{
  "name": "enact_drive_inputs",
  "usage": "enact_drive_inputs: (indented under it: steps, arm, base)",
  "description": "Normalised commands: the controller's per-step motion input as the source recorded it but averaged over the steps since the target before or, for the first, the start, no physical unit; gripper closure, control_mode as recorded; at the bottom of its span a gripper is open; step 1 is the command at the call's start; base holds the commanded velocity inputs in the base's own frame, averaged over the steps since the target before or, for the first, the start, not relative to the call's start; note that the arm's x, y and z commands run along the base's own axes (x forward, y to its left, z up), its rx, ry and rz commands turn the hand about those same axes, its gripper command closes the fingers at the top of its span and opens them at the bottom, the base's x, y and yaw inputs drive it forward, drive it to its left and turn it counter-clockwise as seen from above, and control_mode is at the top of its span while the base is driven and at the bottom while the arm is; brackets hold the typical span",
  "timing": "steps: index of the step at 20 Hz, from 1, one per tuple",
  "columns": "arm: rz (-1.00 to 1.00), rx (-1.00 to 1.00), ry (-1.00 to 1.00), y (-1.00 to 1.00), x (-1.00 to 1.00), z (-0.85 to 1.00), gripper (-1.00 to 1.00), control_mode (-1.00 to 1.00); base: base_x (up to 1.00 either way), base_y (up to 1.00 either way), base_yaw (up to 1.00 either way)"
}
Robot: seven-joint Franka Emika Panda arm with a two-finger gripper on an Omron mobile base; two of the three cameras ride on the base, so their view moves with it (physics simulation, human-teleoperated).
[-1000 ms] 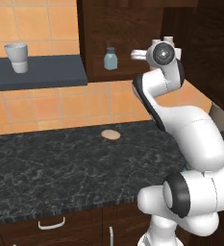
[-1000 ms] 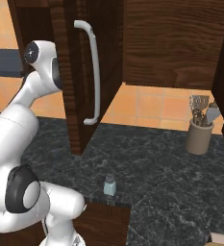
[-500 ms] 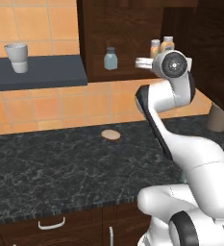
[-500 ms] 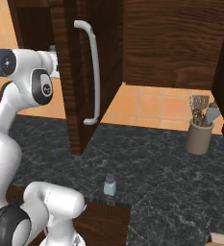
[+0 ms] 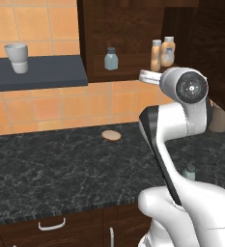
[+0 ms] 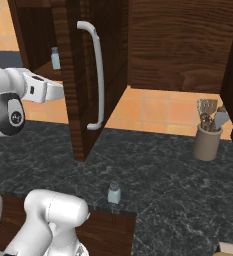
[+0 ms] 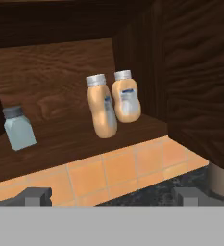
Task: Put the shaker and condiment bottle from the counter next to their counterparts in the cabinet.
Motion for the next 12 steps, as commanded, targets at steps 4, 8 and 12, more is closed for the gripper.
enact_drive_inputs:
  steps: [4,8,12]
  arm:
    - [-0.12,0.10,0.00,0.26,-1.00,0.01,-1.00,-1.00]
    - [-0.29,0.06,0.02,0.05,-1.00,-0.11,-1.00,-1.00]
    - [-0.32,0.00,0.00,-0.01,-1.00,-0.59,-1.00,-1.00]
  base:
    - [0.00,0.00,0.00]
    - [0.00,0.00,0.00]
    - [0.00,0.00,0.00]
